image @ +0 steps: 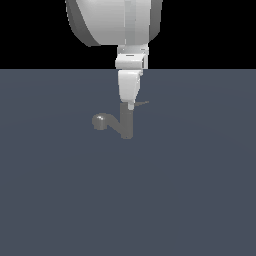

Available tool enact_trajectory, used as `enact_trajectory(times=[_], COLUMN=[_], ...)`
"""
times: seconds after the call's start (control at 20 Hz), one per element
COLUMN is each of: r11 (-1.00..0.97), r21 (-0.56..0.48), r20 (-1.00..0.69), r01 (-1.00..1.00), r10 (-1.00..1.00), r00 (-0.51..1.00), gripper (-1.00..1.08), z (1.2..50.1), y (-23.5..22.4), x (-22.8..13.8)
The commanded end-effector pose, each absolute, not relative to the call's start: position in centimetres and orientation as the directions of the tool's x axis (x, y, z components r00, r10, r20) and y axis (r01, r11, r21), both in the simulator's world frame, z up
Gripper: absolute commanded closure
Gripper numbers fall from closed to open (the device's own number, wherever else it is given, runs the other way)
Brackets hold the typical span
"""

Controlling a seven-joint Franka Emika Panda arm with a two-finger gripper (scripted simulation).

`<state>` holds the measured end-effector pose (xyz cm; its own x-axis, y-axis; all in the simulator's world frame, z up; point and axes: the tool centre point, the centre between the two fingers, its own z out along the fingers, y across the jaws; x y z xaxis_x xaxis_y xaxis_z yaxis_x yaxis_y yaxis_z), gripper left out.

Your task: Turn on the faucet by rotating a designated handle.

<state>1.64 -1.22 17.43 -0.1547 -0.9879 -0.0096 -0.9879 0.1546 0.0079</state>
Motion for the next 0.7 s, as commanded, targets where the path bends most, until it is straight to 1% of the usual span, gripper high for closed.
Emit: enact_trajectory(times=[0.0,0.2,0.25,0.65], r11=[0.197,0.203,0.155,0.169], r21=[-0.001,0.0,0.001,0.001], r20=[-0.001,0.0,-0.012,-0.008], r01=[-0.98,-0.979,-0.988,-0.986], r10=[-0.98,-0.979,-0.988,-0.986], r00=[-0.197,-0.203,-0.155,-0.169], gripper=[1.08,1.08,1.08,1.08], z=[17.3,17.3,17.4,17.4], y=[-5.1,-6.6,-3.1,-4.9], x=[2.3,2.8,2.9,5.1])
